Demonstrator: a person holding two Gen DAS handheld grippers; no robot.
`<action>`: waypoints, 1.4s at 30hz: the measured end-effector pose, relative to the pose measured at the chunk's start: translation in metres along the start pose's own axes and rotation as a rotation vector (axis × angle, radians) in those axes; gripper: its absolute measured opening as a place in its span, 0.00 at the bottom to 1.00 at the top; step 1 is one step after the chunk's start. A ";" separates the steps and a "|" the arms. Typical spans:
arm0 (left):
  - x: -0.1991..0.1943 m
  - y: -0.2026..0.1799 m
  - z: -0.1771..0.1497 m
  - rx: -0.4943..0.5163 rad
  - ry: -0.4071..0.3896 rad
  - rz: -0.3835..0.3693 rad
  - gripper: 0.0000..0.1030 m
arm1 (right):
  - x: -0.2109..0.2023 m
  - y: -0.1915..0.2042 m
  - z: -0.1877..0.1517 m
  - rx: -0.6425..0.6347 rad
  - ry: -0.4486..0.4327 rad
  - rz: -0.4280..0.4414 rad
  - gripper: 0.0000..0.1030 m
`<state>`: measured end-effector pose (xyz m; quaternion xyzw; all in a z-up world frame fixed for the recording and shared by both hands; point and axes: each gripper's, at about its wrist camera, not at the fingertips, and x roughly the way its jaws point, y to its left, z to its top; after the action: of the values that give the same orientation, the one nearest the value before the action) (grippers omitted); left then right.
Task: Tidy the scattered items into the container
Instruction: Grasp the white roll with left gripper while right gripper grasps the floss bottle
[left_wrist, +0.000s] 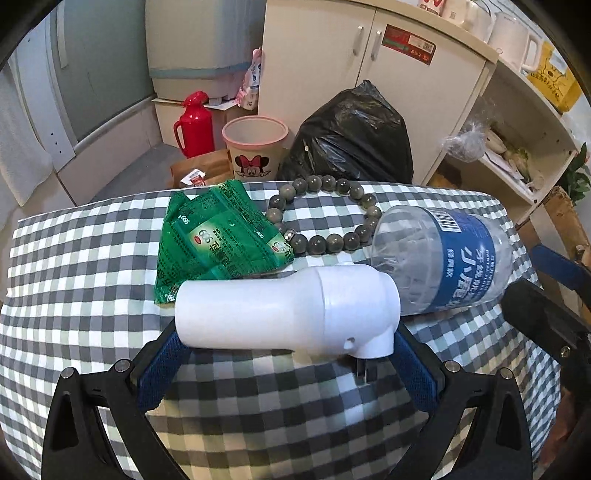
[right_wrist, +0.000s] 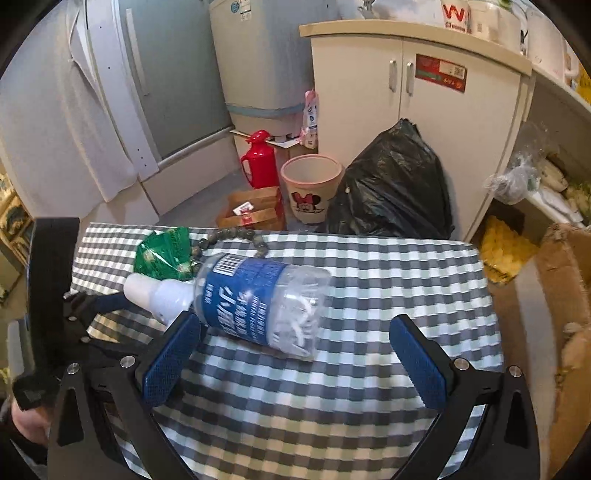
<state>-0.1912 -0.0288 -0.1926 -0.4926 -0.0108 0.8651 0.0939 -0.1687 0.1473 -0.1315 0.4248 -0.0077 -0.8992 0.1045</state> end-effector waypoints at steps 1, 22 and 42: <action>0.001 0.000 0.000 0.002 -0.002 0.002 1.00 | 0.003 0.001 0.001 0.004 0.006 0.001 1.00; -0.003 0.019 0.000 -0.037 -0.039 -0.037 1.00 | 0.057 0.015 0.016 0.036 0.091 0.009 1.00; -0.016 0.022 -0.008 -0.058 -0.068 -0.018 0.99 | 0.045 -0.006 0.000 0.065 0.076 0.052 0.95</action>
<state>-0.1796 -0.0540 -0.1858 -0.4653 -0.0436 0.8798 0.0871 -0.1978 0.1444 -0.1664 0.4615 -0.0441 -0.8786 0.1144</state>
